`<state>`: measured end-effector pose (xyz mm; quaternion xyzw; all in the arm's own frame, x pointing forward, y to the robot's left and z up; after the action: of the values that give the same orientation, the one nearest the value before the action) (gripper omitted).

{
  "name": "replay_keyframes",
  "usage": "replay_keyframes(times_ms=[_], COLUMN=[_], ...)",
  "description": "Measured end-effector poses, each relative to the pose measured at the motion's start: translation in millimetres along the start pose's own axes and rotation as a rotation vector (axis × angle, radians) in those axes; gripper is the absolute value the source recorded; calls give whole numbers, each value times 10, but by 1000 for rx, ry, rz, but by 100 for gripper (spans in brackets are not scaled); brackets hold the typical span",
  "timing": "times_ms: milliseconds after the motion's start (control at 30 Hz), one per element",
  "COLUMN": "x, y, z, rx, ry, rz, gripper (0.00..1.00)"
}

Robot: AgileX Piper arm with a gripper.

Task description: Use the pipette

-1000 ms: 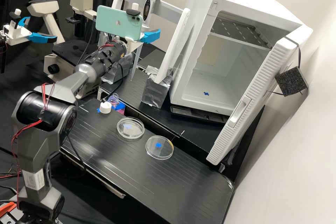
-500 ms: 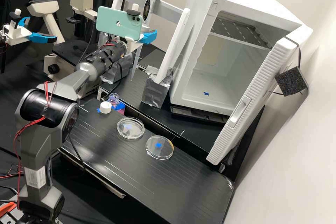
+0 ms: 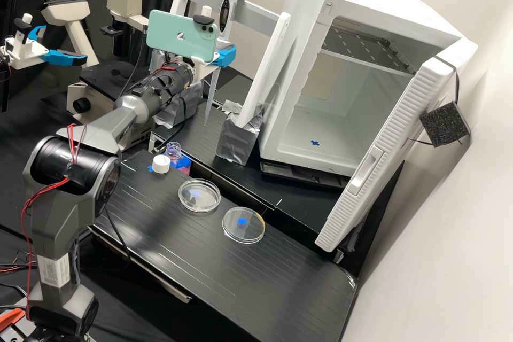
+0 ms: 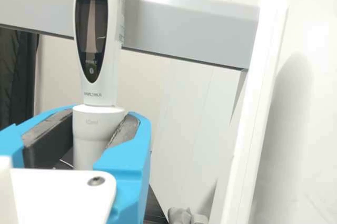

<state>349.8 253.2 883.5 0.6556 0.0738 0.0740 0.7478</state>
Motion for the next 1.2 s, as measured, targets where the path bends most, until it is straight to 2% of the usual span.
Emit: replay_keyframes(times_ms=[833, 933, 1033, 1133, 1200], x=[-8, -5, -7, -15, -35], y=[-28, -16, -4, 31, 59], z=[-93, -116, -139, -175, -189], rx=[32, 45, 31, 49, 45], ry=[13, 18, 26, 33, 38], rz=[-27, -36, -48, -51, -44], gripper=[0, 0, 0, 0, 0])
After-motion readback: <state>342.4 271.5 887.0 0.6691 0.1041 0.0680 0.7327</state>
